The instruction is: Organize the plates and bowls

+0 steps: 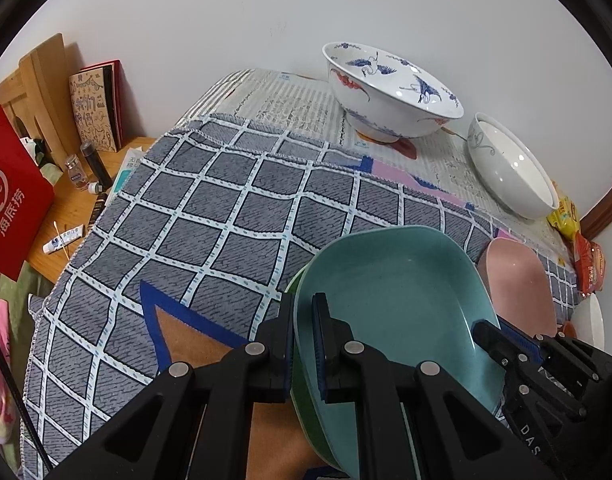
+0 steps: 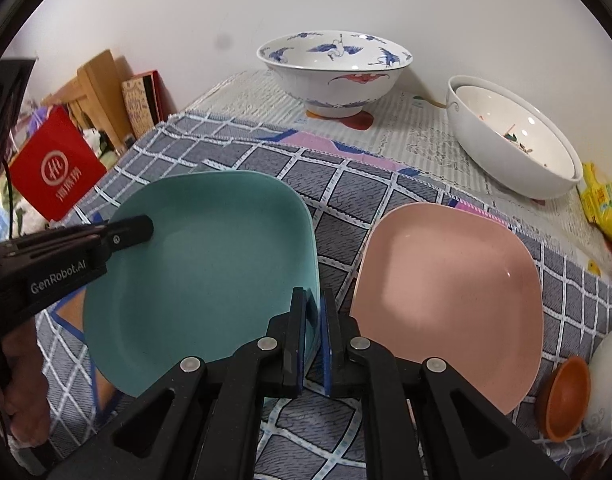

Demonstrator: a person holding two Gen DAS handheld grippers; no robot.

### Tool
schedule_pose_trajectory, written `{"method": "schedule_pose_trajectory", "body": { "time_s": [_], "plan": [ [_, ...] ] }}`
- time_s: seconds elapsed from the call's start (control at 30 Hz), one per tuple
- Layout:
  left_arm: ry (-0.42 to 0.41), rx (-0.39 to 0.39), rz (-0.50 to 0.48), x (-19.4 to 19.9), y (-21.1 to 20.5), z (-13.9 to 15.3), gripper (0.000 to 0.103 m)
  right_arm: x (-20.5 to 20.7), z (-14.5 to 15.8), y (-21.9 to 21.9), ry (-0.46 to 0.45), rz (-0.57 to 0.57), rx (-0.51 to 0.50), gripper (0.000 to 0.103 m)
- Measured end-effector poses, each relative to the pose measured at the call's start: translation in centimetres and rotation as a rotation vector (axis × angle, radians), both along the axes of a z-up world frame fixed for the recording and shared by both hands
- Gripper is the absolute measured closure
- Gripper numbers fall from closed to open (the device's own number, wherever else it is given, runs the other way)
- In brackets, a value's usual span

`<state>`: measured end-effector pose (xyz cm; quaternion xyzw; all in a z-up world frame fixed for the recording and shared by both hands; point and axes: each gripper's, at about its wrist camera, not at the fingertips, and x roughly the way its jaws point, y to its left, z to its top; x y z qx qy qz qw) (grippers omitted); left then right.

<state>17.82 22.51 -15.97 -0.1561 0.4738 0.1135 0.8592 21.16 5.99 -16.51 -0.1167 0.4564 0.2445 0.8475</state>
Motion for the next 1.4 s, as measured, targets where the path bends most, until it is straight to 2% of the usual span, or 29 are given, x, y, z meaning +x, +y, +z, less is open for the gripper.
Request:
{"method": "schedule_pose_trajectory", "body": {
  "time_s": [0.17,0.23,0.37,0.47,0.53,0.6,0.8,1.0,1.23,1.4],
  "plan": [
    [0.009,0.009,-0.018,-0.1,-0.1,0.0,0.094,-0.1,-0.2,0.2,-0.001,0.029,-0.007,0.087],
    [0.026,-0.009,-0.026,0.0,-0.1,-0.1,0.086,-0.2,-0.1,0.3,0.005,0.047,-0.001,0.078],
    [0.022,-0.010,-0.026,-0.4,-0.3,0.4,0.082,-0.4,0.4,0.1,-0.003,0.042,0.013,0.068],
    [0.019,-0.001,-0.027,-0.7,-0.6,0.9,0.074,-0.6,1.4,-1.0,-0.011,0.033,0.050,0.066],
    [0.021,0.040,-0.011,-0.9,-0.9,1.3,0.061,-0.6,2.0,-2.0,-0.022,0.013,0.062,0.063],
    [0.006,0.051,-0.013,-1.1,-1.1,1.8,0.056,-0.7,2.6,-3.1,-0.034,-0.010,0.074,0.061],
    [-0.011,0.067,-0.004,-1.3,-2.4,3.4,0.056,-0.8,3.8,-7.3,-0.078,-0.086,0.080,0.060],
    [-0.033,0.083,-0.061,-0.5,-6.2,4.6,0.056,-0.3,4.0,-12.3,-0.099,-0.202,0.100,0.059],
    [-0.027,0.082,-0.113,1.7,-10.4,4.7,0.056,1.5,3.6,-15.9,-0.054,-0.255,0.081,0.059],
    [-0.005,0.094,-0.140,3.5,-12.8,4.0,0.056,2.8,2.7,-16.8,-0.035,-0.257,0.078,0.059]
  ]
}}
